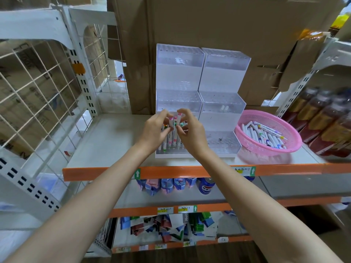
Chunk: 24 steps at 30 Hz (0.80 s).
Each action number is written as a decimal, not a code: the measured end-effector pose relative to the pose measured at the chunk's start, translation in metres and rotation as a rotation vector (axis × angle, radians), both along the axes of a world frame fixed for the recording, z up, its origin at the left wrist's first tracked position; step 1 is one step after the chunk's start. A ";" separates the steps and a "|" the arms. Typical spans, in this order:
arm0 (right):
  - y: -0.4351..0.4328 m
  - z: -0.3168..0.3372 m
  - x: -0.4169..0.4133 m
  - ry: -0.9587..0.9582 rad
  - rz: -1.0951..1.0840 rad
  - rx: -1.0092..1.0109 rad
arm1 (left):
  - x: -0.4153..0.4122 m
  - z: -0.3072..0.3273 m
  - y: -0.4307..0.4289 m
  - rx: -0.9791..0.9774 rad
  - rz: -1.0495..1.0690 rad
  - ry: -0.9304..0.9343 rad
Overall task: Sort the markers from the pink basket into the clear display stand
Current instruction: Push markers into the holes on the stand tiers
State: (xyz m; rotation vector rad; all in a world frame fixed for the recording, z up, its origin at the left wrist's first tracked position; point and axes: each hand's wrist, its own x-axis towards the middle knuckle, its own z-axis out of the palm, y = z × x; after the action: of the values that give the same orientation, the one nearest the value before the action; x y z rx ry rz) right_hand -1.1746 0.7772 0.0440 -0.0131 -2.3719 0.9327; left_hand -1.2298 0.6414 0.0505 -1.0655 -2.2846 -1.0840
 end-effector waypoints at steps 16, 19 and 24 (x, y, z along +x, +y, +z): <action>0.004 -0.002 -0.001 -0.014 0.000 0.038 | -0.003 0.001 -0.001 0.007 0.010 0.041; 0.004 -0.003 -0.002 -0.013 -0.003 0.045 | -0.005 0.000 -0.002 -0.004 0.019 0.042; 0.003 -0.004 -0.003 -0.037 0.003 0.048 | -0.004 0.002 -0.002 -0.006 0.019 0.037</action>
State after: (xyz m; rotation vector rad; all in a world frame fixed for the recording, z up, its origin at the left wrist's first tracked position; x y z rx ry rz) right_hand -1.1774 0.7798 0.0396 -0.0085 -2.4278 0.8841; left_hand -1.2337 0.6399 0.0521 -1.0556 -2.2664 -1.0418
